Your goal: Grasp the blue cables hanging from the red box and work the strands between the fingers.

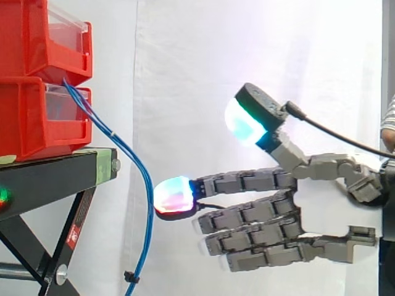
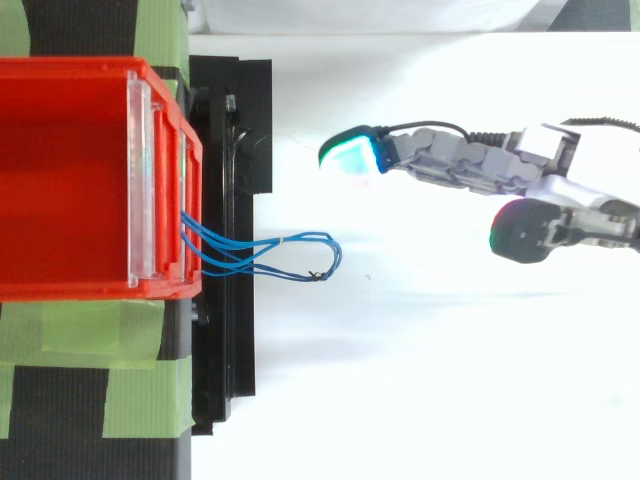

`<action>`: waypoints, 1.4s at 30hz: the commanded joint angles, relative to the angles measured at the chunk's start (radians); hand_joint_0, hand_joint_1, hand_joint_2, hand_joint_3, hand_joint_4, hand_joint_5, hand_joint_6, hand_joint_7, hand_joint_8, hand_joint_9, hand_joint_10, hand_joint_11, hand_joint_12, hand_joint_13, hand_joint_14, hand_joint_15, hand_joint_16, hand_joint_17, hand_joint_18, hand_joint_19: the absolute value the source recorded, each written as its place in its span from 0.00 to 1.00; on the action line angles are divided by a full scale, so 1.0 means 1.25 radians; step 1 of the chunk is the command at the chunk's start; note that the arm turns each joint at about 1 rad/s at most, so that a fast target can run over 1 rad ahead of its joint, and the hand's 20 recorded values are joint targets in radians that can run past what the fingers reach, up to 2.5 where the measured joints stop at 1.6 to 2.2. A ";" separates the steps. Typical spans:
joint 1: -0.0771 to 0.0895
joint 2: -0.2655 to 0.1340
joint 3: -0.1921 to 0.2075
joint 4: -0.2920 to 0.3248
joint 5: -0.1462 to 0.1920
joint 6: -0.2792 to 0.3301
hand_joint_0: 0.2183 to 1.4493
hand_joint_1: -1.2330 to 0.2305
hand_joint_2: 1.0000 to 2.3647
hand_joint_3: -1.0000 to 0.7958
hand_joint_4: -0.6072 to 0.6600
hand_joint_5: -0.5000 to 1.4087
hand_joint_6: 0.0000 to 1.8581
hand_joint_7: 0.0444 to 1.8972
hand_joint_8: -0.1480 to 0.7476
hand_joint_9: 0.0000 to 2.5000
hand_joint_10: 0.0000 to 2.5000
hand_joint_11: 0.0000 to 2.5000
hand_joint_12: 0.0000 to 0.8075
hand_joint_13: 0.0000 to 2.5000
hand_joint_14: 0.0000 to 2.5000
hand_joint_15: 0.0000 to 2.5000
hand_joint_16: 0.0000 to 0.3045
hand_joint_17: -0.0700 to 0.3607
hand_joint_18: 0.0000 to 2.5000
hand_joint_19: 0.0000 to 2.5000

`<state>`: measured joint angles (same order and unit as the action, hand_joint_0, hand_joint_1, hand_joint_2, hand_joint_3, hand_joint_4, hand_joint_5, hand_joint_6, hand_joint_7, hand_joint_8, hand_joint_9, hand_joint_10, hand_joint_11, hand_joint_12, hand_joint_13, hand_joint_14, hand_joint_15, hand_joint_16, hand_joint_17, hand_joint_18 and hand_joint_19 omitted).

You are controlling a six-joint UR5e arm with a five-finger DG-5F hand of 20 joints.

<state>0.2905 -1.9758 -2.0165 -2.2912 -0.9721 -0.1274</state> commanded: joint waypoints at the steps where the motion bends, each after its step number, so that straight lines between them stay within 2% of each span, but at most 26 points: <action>1: 0.014 -0.020 0.029 0.003 0.027 -0.009 0.34 0.66 0.00 0.00 0.51 0.00 0.00 0.32 0.46 0.00 0.00 0.02 0.48 0.00 0.00 0.06 0.25 0.55 0.00 0.04; 3: 0.018 -0.020 0.033 0.004 0.038 -0.021 0.34 0.66 0.00 0.00 0.51 0.00 0.00 0.32 0.46 0.00 0.00 0.02 0.48 0.00 0.00 0.06 0.25 0.55 0.00 0.04; 4: 0.024 -0.020 0.037 0.007 0.056 -0.045 0.34 0.66 0.00 0.00 0.51 0.00 0.00 0.32 0.46 0.00 0.00 0.02 0.48 0.00 0.00 0.06 0.24 0.55 0.00 0.04; 5: 0.024 -0.020 0.037 0.007 0.056 -0.045 0.34 0.66 0.00 0.00 0.51 0.00 0.00 0.32 0.46 0.00 0.00 0.02 0.48 0.00 0.00 0.06 0.24 0.55 0.00 0.04; 7: 0.030 -0.021 0.042 0.011 0.075 -0.063 0.34 0.66 0.00 0.00 0.51 0.00 0.00 0.32 0.46 0.00 0.00 0.02 0.48 0.00 0.00 0.06 0.24 0.55 0.00 0.04; 8: 0.034 -0.023 0.047 0.018 0.094 -0.078 0.34 0.66 0.00 0.00 0.52 0.00 0.00 0.32 0.46 0.00 0.00 0.02 0.48 0.00 0.00 0.06 0.24 0.55 0.00 0.05; 10: 0.041 -0.034 0.056 0.035 0.120 -0.090 0.35 0.66 0.00 0.00 0.51 0.00 0.00 0.32 0.47 0.00 0.00 0.02 0.48 0.00 0.00 0.07 0.24 0.55 0.00 0.05; 14: 0.051 -0.074 0.073 0.074 0.144 -0.082 0.35 0.65 0.00 0.00 0.52 0.00 0.00 0.32 0.47 0.00 0.00 0.03 0.48 0.00 0.00 0.07 0.24 0.54 0.00 0.05; 15: 0.051 -0.074 0.073 0.074 0.144 -0.082 0.35 0.65 0.00 0.00 0.52 0.00 0.00 0.32 0.47 0.00 0.00 0.02 0.48 0.00 0.00 0.07 0.24 0.54 0.00 0.05; 17: 0.054 -0.101 0.094 0.083 0.151 -0.066 0.35 0.65 0.00 0.00 0.51 0.00 0.00 0.32 0.47 0.00 0.00 0.03 0.48 0.00 0.00 0.07 0.24 0.54 0.00 0.05; 21: 0.056 -0.119 0.118 0.079 0.153 -0.049 0.34 0.67 0.00 0.00 0.51 0.00 0.00 0.32 0.48 0.00 0.00 0.00 0.48 0.00 0.00 0.06 0.26 0.57 0.00 0.02; 27: 0.062 -0.119 0.125 0.087 0.151 -0.097 0.30 0.70 0.00 0.00 0.50 0.00 0.00 0.31 0.49 0.00 0.00 0.00 0.52 0.00 0.00 0.03 0.29 0.62 0.00 0.00; 30: 0.069 -0.119 0.130 0.108 0.149 -0.132 0.29 0.71 0.00 0.00 0.49 0.00 0.00 0.30 0.51 0.00 0.00 0.00 0.53 0.00 0.00 0.03 0.29 0.63 0.00 0.00; 35: 0.080 -0.119 0.130 0.141 0.149 -0.152 0.29 0.71 0.00 0.00 0.49 0.00 0.00 0.30 0.51 0.00 0.00 0.00 0.54 0.00 0.00 0.03 0.29 0.63 0.00 0.00; 39: 0.083 -0.140 0.138 0.152 0.149 -0.152 0.29 0.71 0.00 0.00 0.49 0.00 0.00 0.30 0.51 0.00 0.00 0.00 0.54 0.00 0.00 0.03 0.29 0.63 0.00 0.00; 40: 0.084 -0.183 0.160 0.163 0.146 -0.112 0.29 0.71 0.00 0.00 0.49 0.00 0.00 0.30 0.51 0.00 0.00 0.00 0.54 0.00 0.00 0.03 0.29 0.63 0.00 0.00; 42: 0.083 -0.207 0.180 0.162 0.142 -0.075 0.30 0.71 0.00 0.00 0.49 0.00 0.00 0.30 0.51 0.00 0.00 0.00 0.54 0.00 0.00 0.03 0.29 0.63 0.00 0.00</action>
<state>0.3936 -2.1707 -1.8259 -2.0971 -0.7896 -0.2930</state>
